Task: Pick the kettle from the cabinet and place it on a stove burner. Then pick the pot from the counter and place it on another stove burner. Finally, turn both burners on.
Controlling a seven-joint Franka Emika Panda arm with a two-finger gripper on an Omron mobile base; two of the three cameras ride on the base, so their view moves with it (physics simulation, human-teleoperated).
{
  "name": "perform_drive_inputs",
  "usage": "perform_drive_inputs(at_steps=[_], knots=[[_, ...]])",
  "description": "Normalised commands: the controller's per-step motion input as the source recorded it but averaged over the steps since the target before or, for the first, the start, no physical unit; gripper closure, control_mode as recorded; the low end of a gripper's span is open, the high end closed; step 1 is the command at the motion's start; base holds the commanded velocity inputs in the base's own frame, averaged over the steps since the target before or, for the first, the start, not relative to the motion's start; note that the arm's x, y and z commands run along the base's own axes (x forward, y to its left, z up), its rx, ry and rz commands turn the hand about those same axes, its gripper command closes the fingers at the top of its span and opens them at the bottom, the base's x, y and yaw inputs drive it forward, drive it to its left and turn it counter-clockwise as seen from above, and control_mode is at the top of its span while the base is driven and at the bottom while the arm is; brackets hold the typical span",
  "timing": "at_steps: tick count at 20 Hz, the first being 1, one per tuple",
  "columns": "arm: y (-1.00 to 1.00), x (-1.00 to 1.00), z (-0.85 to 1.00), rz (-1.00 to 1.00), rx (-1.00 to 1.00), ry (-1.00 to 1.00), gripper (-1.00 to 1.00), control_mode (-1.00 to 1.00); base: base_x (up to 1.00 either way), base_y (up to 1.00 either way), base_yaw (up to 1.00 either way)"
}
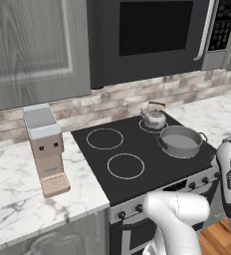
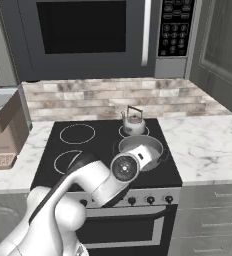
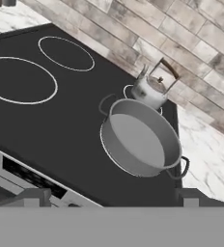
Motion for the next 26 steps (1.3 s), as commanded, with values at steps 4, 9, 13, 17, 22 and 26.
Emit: perform_drive_inputs(at_steps=[4, 9, 13, 17, 22, 26], knots=[[-0.08, -0.23, 0.0, 0.0, 0.08, -0.05, -1.0, -1.0, 0.0, 0.0, 0.0], [-0.08, -0.12, 0.0, 0.0, 0.07, 0.0, -1.0, -1.0, 0.0, 0.0, 0.0], [-0.23, -0.21, 0.0, 0.0, 0.09, -0.07, -1.0, -1.0, 0.0, 0.0, 0.0], [-0.26, -0.34, -0.01, 0.0, 0.08, -0.1, -1.0, -1.0, 0.0, 0.0, 0.0], [-0.15, -0.29, -0.05, 0.0, 0.07, -0.12, -1.0, -1.0, 0.0, 0.0, 0.0], [-0.05, -0.3, -0.02, 0.0, 0.06, -0.13, -1.0, -1.0, 0.0, 0.0, 0.0]])
